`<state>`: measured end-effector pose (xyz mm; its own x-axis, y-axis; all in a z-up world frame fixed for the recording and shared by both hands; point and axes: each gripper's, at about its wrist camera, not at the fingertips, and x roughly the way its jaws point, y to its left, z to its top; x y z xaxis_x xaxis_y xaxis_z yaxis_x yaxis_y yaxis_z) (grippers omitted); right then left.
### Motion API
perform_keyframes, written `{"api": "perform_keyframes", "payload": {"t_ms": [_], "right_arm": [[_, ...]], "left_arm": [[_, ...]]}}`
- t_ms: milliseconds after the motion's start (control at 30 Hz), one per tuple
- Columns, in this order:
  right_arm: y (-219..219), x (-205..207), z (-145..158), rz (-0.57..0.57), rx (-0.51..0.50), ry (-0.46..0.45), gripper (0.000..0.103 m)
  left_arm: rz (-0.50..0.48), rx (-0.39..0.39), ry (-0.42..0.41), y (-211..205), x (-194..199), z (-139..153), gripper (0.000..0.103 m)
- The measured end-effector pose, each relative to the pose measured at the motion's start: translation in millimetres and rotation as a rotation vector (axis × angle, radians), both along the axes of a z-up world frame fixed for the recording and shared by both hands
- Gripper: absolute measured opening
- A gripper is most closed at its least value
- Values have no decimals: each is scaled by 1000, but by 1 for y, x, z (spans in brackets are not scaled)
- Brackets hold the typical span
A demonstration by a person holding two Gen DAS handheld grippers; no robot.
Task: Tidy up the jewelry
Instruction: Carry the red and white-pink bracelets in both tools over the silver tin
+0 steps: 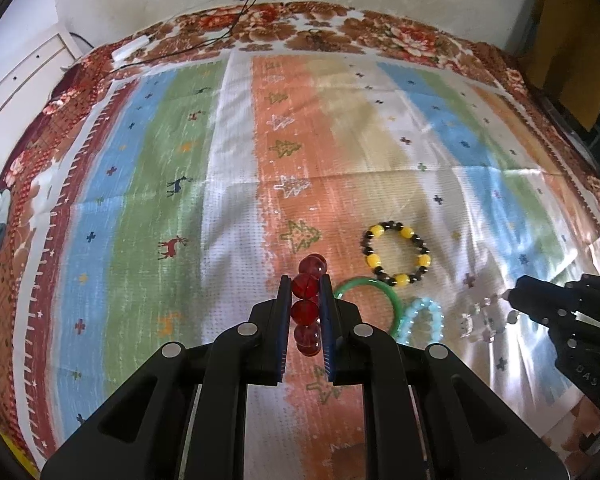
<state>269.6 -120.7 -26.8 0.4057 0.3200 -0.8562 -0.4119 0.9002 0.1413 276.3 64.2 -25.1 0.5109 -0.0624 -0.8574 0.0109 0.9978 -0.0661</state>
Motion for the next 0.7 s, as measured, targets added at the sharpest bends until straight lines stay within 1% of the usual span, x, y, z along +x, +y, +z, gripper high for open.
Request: {"api": "perform_keyframes", "payload": {"t_ms": [67, 267, 533, 700], "right_arm": [[0, -3, 1, 8, 10, 8, 11], [-1, -12, 6, 17, 8, -8, 11], [-1, -33, 25, 44, 47, -44, 11], [-2, -50, 40, 62, 70, -76, 11]], "left_arm": [[-2, -4, -7, -2, -4, 3, 13], [-3, -18, -21, -3, -12, 9, 13], [-23, -35, -55, -9, -33, 20, 13], [-31, -71, -84, -10, -47, 31, 13]]}}
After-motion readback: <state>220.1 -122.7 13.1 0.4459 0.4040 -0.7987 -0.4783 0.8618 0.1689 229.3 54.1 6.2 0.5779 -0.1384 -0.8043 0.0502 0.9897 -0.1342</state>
